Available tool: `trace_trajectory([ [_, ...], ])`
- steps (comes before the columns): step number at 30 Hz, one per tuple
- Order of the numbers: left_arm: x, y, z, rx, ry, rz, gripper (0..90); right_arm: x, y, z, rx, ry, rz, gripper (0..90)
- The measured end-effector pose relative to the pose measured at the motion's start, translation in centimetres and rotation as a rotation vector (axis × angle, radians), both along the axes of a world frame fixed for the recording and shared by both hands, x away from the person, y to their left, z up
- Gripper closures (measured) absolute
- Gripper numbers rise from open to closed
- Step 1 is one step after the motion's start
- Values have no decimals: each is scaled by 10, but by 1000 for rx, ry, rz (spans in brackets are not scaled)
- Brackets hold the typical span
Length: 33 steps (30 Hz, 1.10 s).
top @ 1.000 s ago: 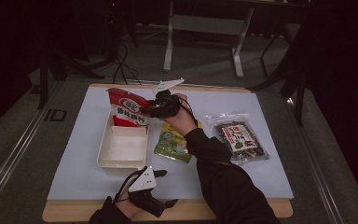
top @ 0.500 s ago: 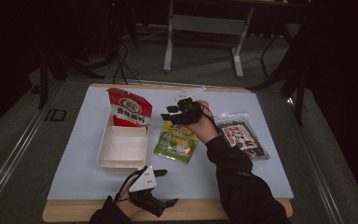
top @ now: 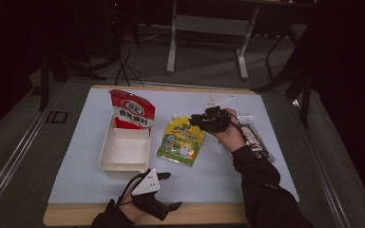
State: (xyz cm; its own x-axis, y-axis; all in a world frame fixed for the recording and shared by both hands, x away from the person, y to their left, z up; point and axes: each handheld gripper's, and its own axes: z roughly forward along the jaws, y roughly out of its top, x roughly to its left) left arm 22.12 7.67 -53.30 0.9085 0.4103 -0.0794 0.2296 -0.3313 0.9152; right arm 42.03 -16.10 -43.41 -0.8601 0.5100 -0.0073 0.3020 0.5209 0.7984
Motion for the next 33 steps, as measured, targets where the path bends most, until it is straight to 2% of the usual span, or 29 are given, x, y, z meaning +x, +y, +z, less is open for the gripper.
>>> trace_trajectory([
  [5,0,0,1,-1,-2,2,35,-2,-30,-1,15,-19,-54,800],
  [6,0,0,0,0,-2,4,35,-2,-36,-2,13,-20,-62,843],
  [8,0,0,0,0,-3,4,35,-2,-41,-2,12,-20,-71,842],
  [9,0,0,0,0,0,4,35,-1,-53,-3,8,-17,-90,876],
  [12,0,0,0,1,-2,7,35,0,-70,-5,-6,-17,-119,896],
  [14,0,0,0,1,-1,5,35,0,-75,-6,-10,-19,-134,896],
  [17,1,-1,-1,4,2,4,35,3,-97,-11,-23,-3,-181,899],
  [18,1,-1,-1,4,2,4,35,3,-97,-11,-23,-3,-181,899],
  [20,1,-1,-1,5,2,4,35,5,-114,-16,-30,6,-222,900],
  [21,1,-1,-1,5,2,4,35,5,-114,-16,-30,6,-222,900],
  [22,1,-1,-1,5,2,3,35,7,-124,-19,-37,13,-245,900],
  [23,1,-1,-1,5,2,3,35,7,-124,-19,-37,13,-245,900],
  [25,1,-1,-1,7,3,4,35,9,-139,-23,-48,21,-278,900],
  [28,1,-2,-2,7,3,4,35,11,-148,-26,-70,22,-304,900],
  [29,1,-1,-2,8,6,5,35,14,-156,-29,-78,31,-331,900],
  [30,1,-1,-2,8,6,5,35,14,-156,-29,-78,31,-331,900],
  [33,1,-1,-2,10,7,6,35,20,-172,-38,-102,51,-381,900],
])
